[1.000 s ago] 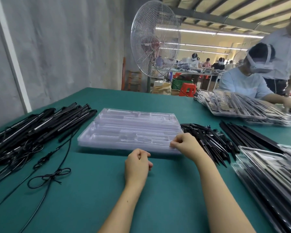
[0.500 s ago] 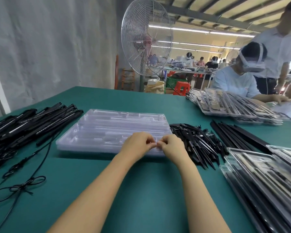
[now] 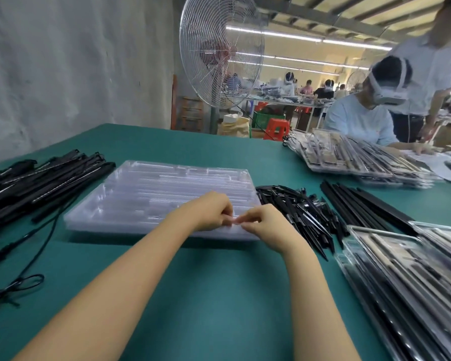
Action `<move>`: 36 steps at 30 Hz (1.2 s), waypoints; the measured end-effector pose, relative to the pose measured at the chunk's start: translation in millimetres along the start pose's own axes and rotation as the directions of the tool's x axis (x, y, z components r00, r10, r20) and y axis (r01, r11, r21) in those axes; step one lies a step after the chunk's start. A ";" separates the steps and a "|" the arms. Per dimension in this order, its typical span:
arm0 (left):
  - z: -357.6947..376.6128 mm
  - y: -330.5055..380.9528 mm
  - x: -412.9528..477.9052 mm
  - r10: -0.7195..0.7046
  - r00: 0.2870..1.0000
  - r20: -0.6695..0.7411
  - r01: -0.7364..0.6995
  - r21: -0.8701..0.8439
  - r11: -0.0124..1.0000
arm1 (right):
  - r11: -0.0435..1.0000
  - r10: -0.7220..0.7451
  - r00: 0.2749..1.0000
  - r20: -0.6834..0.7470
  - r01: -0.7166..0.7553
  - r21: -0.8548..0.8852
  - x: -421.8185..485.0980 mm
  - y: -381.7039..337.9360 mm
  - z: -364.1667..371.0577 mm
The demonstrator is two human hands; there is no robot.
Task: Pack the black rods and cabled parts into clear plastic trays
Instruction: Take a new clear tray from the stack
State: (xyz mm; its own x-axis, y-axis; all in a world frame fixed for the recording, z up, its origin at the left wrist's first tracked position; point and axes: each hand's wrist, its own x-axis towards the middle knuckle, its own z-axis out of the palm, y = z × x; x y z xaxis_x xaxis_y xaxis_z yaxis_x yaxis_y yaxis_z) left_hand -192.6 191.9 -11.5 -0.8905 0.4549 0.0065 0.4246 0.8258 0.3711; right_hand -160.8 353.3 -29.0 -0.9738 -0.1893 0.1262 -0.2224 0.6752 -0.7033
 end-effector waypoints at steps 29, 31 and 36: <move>-10.3 -3.8 7.0 0.050 0.990 0.135 -0.044 -0.046 0.998 | 0.991 0.103 0.993 0.065 -0.108 0.082 -3.9 -7.5 -8.0; -12.0 -4.8 4.6 0.052 0.989 0.137 -0.044 -0.059 0.997 | 0.991 0.105 0.993 0.060 -0.110 0.083 -3.6 -7.3 -7.8; -14.5 -0.5 0.5 0.092 0.988 0.124 -0.089 -0.032 0.996 | 0.990 0.112 0.992 0.055 -0.116 0.082 -3.4 -8.8 -7.9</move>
State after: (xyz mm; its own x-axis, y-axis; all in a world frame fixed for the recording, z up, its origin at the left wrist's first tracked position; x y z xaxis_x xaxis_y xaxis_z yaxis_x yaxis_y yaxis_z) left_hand -195.6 186.9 1.9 -0.8205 0.5668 -0.0746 0.4965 0.7711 0.3985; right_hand -155.9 353.7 -17.7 -0.9884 -0.1517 0.0081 -0.1033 0.6321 -0.7679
